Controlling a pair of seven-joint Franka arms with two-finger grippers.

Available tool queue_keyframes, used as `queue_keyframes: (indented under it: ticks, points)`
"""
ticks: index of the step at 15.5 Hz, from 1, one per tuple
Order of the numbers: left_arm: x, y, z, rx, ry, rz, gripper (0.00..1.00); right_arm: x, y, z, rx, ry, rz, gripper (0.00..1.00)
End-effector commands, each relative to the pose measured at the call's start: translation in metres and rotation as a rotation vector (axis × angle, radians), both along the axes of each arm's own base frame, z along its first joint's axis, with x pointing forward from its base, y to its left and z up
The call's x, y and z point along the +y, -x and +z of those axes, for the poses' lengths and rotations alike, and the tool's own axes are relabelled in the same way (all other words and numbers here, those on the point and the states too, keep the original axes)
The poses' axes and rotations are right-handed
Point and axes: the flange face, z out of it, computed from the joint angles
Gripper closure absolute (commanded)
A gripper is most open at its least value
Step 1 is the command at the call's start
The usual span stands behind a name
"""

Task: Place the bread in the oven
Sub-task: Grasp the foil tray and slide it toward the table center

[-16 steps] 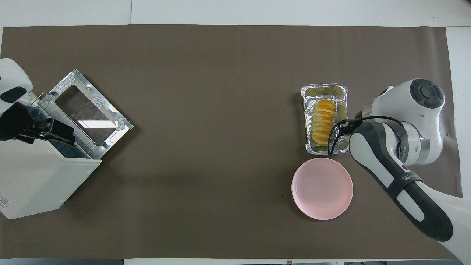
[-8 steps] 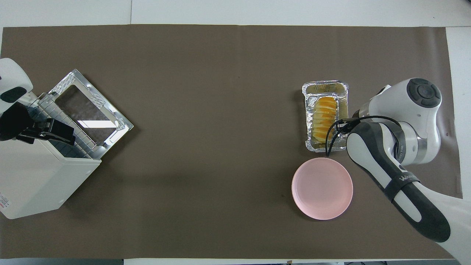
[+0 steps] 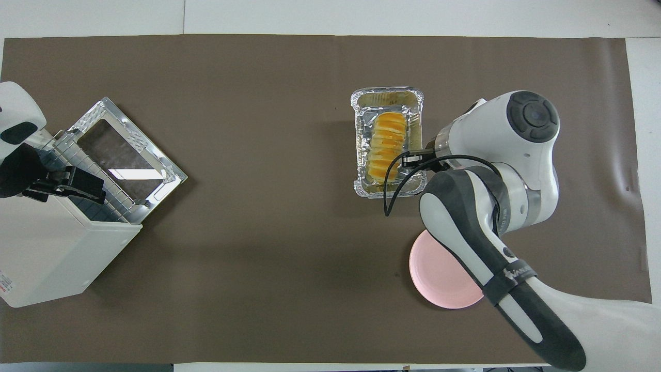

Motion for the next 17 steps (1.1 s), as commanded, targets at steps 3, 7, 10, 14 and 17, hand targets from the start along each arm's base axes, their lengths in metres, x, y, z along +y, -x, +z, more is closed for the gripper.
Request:
queue_keyframes:
  ticks: [3,7,10,14,17]
  points:
    - [0.003,0.003,0.004,-0.018,-0.014,-0.003,0.0,0.087,-0.006,-0.031,0.048,-0.023,-0.085,1.0]
    - [0.003,0.003,0.004,-0.018,-0.014,-0.003,0.0,0.111,0.0,-0.053,0.038,-0.034,-0.107,1.0]
    - [0.002,0.003,0.004,-0.018,-0.014,-0.004,0.0,0.114,0.001,-0.063,0.034,-0.034,-0.118,1.0]
    - [0.003,0.003,0.004,-0.018,-0.014,-0.003,0.0,0.112,0.002,-0.062,0.045,-0.01,-0.109,0.26]
    - [0.003,0.003,0.004,-0.018,-0.014,-0.003,0.0,0.1,-0.005,-0.041,0.002,0.064,-0.062,0.0]
